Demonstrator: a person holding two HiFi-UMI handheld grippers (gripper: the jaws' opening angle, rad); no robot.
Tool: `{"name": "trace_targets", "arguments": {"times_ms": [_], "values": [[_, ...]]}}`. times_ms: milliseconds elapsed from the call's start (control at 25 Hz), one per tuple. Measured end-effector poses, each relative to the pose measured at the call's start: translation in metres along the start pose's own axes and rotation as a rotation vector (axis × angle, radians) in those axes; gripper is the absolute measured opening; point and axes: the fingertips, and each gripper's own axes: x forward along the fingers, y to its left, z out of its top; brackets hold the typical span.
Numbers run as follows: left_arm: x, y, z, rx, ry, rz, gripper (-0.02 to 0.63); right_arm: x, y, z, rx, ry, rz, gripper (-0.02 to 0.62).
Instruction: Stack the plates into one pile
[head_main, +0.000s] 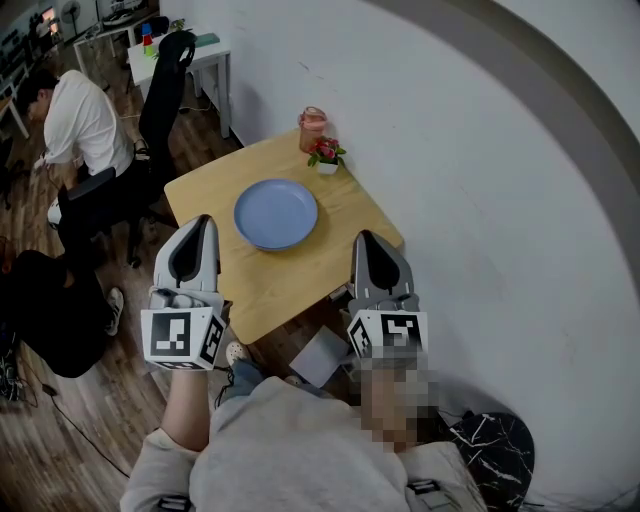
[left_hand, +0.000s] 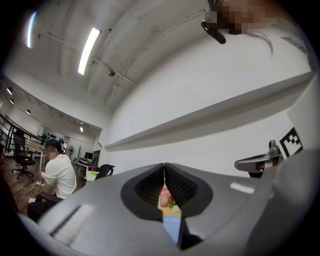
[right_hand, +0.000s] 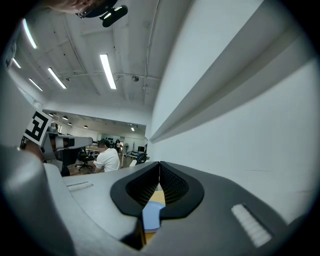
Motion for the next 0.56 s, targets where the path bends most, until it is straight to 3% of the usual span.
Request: {"name": "trace_targets", "arguments": {"times_ms": [560], "values": [[-0.0061,-0.0057,0.0046,-0.025,-0.005,-0.003,0.060,-0.0078,0.0012,0.0098,0.008,-0.029,0.009,0.005]]}}
